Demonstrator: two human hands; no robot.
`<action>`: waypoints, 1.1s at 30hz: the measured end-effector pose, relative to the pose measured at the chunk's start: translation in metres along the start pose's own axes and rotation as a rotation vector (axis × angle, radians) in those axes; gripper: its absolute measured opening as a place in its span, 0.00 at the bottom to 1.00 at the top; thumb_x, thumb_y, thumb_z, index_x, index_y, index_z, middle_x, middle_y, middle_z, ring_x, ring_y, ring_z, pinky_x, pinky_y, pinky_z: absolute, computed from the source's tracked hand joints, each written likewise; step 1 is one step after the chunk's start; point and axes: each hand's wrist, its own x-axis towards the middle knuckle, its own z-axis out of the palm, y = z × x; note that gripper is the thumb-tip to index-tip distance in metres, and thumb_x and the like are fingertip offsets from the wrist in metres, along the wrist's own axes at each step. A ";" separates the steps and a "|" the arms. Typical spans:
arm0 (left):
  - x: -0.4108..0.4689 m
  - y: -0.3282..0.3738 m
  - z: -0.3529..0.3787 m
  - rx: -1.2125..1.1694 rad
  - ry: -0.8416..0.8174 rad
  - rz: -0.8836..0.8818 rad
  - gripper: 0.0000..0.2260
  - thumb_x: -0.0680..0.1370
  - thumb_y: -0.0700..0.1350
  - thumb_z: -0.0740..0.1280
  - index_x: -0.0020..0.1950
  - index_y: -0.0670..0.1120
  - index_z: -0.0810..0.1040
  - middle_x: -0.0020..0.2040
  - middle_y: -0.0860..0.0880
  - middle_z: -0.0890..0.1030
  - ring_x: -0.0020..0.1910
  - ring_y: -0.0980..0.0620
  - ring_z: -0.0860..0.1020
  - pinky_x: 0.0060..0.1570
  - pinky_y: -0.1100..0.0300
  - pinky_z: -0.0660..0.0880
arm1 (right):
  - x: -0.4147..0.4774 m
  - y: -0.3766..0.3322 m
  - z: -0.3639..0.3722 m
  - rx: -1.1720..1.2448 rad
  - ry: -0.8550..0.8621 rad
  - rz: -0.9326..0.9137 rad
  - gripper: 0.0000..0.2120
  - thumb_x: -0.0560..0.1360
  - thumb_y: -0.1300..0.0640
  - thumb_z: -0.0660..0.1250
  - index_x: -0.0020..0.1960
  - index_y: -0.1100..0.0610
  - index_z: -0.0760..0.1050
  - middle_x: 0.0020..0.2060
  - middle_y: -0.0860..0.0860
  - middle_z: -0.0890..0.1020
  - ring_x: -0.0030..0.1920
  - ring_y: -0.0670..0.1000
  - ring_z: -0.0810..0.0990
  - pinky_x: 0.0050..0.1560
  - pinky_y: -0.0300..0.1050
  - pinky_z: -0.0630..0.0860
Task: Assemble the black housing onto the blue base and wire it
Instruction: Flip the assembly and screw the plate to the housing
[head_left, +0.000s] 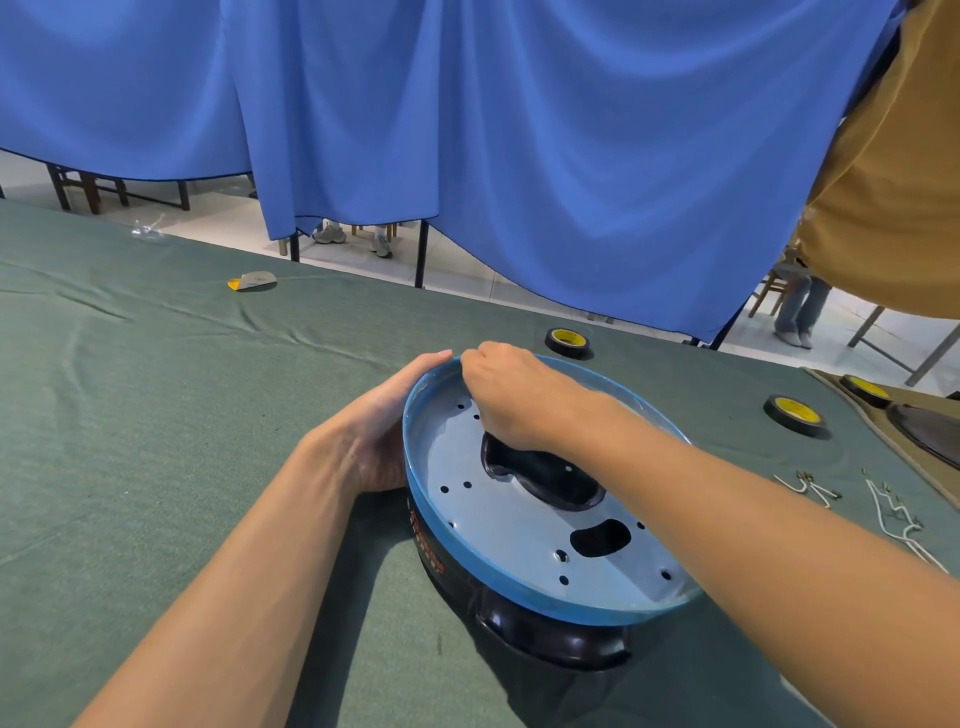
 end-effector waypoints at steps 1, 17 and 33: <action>0.000 0.000 0.000 0.000 0.001 -0.001 0.22 0.72 0.63 0.69 0.42 0.44 0.86 0.42 0.45 0.85 0.39 0.47 0.84 0.40 0.56 0.80 | -0.001 -0.002 -0.001 -0.007 0.000 0.003 0.08 0.78 0.64 0.60 0.57 0.62 0.72 0.46 0.56 0.73 0.44 0.52 0.69 0.43 0.44 0.67; -0.002 -0.001 0.001 -0.003 0.019 0.016 0.21 0.73 0.63 0.69 0.43 0.45 0.86 0.43 0.45 0.85 0.40 0.47 0.83 0.42 0.56 0.80 | 0.003 -0.015 -0.007 0.127 0.027 0.221 0.06 0.77 0.63 0.64 0.45 0.57 0.67 0.32 0.51 0.64 0.39 0.57 0.70 0.33 0.47 0.66; -0.004 -0.001 0.002 -0.018 0.029 0.006 0.20 0.71 0.62 0.70 0.43 0.44 0.85 0.42 0.45 0.85 0.38 0.47 0.83 0.39 0.57 0.80 | 0.006 0.005 0.000 0.020 0.033 0.050 0.10 0.81 0.55 0.61 0.41 0.54 0.66 0.37 0.54 0.71 0.36 0.54 0.71 0.36 0.47 0.68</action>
